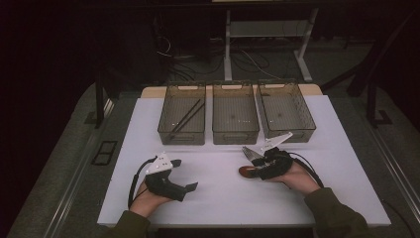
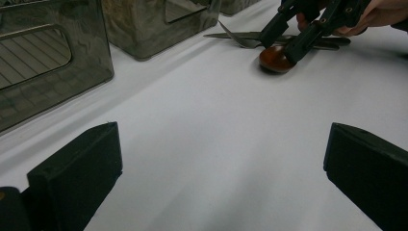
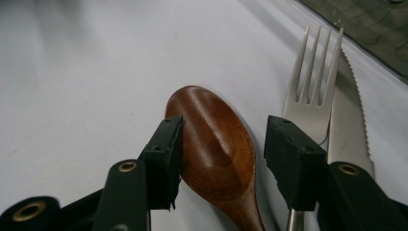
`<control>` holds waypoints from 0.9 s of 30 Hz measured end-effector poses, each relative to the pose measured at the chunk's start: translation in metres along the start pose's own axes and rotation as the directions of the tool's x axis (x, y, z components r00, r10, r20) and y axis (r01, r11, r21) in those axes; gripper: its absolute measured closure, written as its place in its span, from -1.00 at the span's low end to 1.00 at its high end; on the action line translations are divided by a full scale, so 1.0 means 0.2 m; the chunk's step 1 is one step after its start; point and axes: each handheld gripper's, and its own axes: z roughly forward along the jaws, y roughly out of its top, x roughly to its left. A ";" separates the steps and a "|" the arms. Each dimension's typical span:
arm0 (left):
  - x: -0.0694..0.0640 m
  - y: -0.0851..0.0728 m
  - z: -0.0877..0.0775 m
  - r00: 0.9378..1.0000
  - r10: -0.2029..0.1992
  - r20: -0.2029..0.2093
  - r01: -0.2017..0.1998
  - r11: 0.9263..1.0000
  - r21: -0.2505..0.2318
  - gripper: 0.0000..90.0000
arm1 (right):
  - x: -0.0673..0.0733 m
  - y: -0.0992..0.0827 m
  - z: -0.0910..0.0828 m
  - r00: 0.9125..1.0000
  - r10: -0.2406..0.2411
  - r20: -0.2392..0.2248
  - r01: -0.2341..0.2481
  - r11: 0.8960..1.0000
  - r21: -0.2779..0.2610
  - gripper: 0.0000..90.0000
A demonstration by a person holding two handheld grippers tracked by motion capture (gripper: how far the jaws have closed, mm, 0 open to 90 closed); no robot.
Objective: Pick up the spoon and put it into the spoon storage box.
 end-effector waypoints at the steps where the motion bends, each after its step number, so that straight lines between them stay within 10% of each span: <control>1: 0.00 0.00 0.00 1.000 0.000 0.000 0.000 1.000 0.000 -1.00 | 0.00 0.00 0.00 1.000 -0.004 0.000 0.004 1.000 0.003 0.07; 27: 0.00 0.00 0.00 1.000 0.003 0.006 -0.003 1.000 0.002 -1.00 | 0.09 -0.01 0.00 0.985 -0.169 0.022 0.166 0.982 0.090 0.39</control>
